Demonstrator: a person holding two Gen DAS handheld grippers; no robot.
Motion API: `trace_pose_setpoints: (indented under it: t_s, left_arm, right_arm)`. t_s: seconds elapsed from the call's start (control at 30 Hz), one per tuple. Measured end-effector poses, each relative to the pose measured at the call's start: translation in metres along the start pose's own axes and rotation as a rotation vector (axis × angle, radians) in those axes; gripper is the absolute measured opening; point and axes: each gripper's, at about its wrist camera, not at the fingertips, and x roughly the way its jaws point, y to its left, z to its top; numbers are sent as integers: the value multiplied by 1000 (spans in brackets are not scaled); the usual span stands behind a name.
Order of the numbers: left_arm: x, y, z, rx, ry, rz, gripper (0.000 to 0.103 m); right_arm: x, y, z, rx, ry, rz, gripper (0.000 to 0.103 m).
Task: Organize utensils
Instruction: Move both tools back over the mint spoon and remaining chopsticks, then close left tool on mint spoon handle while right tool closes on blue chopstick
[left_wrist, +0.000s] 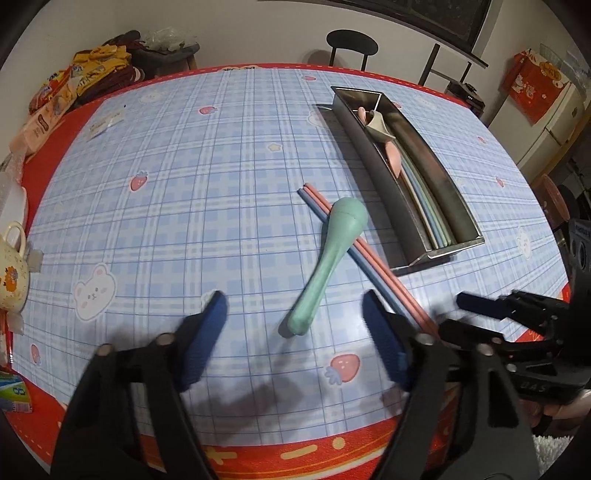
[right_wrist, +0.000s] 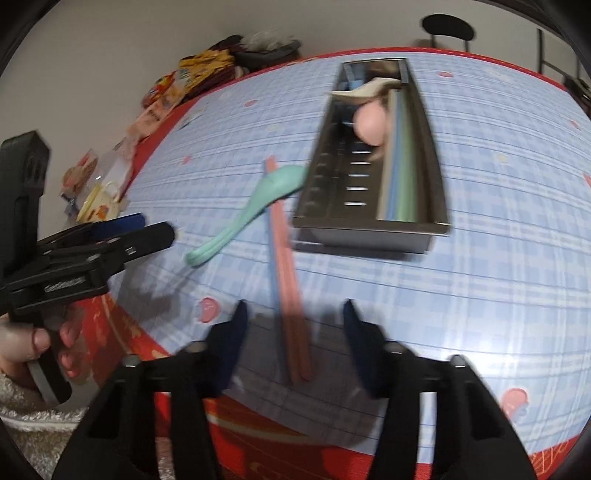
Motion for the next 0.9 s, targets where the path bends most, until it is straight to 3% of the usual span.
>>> trace_pose_setpoints:
  t_s: [0.1,0.27,0.77,0.9]
  left_arm:
    - [2,4,-2,-18,13,-34,48]
    - [5,7,-6,-21,27,-58,37]
    - [17,15,-8,-25,54,-90,37]
    - [25,8,-4,9,69,-90,37]
  right_arm:
    - [7,12,3,-54,2,0,21]
    - [22,17,11,-77,25,-9,12]
    - [47,27,25,-129,33,-111,7]
    - [43,24,19,-103,52,-93,7]
